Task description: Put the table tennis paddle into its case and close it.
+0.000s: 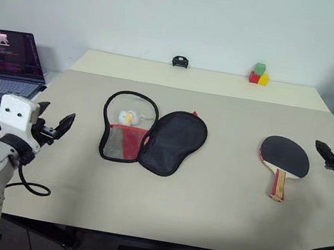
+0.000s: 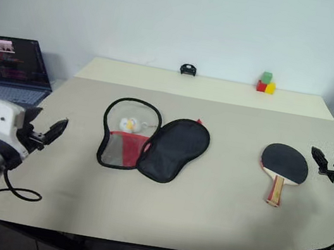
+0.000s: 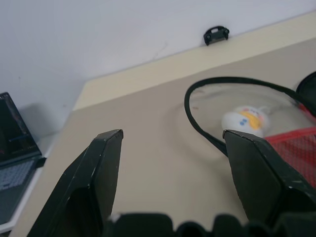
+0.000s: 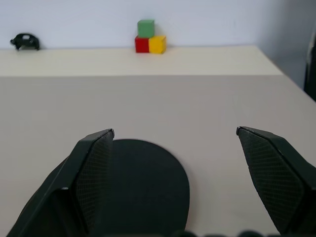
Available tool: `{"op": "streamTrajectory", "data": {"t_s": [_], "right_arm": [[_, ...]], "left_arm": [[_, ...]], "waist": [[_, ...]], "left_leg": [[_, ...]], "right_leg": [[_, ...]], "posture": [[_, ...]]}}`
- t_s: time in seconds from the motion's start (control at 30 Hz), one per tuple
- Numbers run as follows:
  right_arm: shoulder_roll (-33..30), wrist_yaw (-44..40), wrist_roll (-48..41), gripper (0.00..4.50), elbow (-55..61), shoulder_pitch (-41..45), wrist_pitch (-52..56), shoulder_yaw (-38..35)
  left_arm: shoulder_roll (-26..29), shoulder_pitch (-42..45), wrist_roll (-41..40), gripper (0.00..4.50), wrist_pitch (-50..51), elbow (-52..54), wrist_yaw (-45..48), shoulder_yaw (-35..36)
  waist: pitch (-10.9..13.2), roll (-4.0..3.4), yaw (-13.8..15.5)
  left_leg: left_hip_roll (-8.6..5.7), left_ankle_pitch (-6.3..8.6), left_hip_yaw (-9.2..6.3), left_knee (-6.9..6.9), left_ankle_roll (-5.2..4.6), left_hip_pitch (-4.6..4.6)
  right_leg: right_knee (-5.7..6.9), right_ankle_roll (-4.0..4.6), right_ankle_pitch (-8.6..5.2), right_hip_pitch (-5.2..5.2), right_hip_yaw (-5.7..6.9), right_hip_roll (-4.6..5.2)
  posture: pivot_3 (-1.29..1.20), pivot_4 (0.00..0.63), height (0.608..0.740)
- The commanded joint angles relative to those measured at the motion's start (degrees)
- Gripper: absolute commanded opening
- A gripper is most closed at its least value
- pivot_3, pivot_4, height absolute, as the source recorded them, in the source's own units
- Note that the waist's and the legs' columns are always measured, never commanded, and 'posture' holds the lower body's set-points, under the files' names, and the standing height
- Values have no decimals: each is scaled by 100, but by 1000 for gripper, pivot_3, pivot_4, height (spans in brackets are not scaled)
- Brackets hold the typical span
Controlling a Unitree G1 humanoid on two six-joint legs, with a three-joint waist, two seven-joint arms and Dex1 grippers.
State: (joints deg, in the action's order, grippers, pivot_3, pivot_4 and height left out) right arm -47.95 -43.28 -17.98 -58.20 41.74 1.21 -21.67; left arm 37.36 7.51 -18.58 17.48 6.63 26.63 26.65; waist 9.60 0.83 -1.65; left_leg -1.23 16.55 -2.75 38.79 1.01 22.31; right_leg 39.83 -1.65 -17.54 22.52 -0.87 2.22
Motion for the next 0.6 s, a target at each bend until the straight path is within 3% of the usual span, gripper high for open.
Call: {"op": "streamTrajectory", "data": {"t_s": [0.03, 0.3, 0.6], "right_arm": [[-240, -63, 11, 4353, 302, 39, 74, -42], [-181, -190, -181, 4353, 1035, 93, 404, -94], [323, -314, -515, 4353, 2759, -375, 1558, 188]], "left_arm": [[-84, 172, 107, 3546, -255, -102, -56, -139], [-217, 400, -62, 3546, -491, -333, 212, -305], [-85, 485, -397, 3546, -305, -362, 389, -95]], "waist": [[0, 0, 0], [0, -1, -16], [0, 0, -10]], "left_leg": [[0, 0, 1, 0, 0, -1], [0, 1, 2, -6, -1, -36], [1, 1, -1, -6, -1, -35]], "right_leg": [[0, 0, 0, 0, -1, 0], [-3, 0, 0, -28, -3, 0], [-5, 0, 0, -29, -1, 1]], "posture": [[0, 150, 740], [0, 150, 740], [0, 150, 740]]}}
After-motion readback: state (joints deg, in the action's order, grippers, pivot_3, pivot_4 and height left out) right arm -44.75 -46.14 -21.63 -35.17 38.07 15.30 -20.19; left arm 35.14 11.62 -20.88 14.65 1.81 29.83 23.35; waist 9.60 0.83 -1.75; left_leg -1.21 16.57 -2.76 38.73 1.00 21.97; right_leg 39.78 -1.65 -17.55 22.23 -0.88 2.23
